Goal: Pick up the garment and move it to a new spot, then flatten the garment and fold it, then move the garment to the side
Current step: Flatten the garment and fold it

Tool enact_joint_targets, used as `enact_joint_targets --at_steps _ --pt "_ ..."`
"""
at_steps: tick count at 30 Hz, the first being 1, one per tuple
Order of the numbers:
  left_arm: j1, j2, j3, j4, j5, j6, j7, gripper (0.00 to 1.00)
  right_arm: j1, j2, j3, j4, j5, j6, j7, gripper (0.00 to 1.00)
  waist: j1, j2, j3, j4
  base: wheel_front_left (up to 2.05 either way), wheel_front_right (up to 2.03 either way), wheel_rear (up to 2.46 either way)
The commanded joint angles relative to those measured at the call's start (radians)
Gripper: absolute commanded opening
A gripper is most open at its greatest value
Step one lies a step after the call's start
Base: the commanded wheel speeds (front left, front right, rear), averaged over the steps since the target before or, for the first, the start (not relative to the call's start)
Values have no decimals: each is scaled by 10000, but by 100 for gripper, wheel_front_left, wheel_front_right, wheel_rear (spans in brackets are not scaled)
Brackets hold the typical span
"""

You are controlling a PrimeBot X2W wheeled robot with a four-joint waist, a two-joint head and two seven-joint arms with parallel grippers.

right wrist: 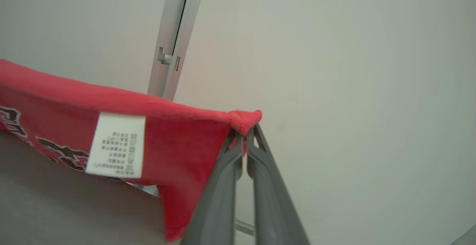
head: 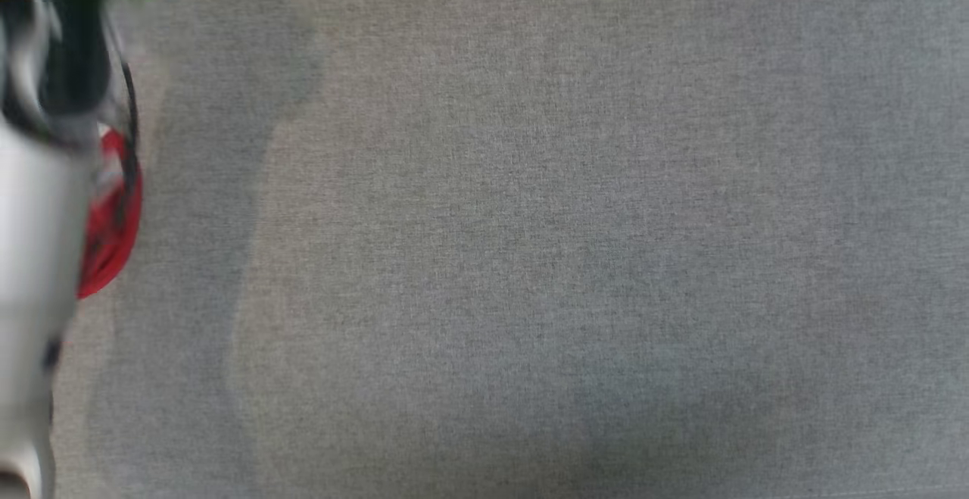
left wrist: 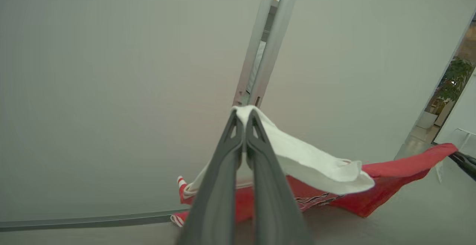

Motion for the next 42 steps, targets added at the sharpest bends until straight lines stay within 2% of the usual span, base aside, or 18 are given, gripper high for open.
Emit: enact_joint_targets --at_steps 1,6,11,17,23,31,42 --pt "1186 235 78 -467 -272 8 -26 0 810 66 -1 -176 233 -18 -26 0 -1 0 -1170 -260 0 0 0" --pt "4806 694 39 -2270 -766 660 -2 0 3210 69 -65 -516 941 -18 -26 0 -1 0 -2306 -333 0 0 0" --pt "7812 699 -60 -3764 -1251 1351 -16 0 5358 259 -386 -726 1389 -18 -26 0 -1 0 -3142 -385 0 0 0" --pt "10245 745 -32 -4516 -1249 1960 -43 0 7251 374 -821 -1019 1618 -20 -26 0 -1 0 -3806 -378 0 0 0" --pt "12077 573 -311 -5169 -1164 2320 -28 0 9164 512 -1348 -1650 1594 -20 -27 0 -1 0 -4317 -327 0 0 0" --pt "12914 608 -495 -5756 -1479 2634 191 0 10653 856 -1775 -2363 1668 -20 -27 0 -1 0 -4455 -372 0 0 0" --pt "10858 172 -475 -4784 -1437 2608 701 0 9572 939 -1143 -1340 1939 -18 -27 0 -1 0 -3656 -364 0 0 0"
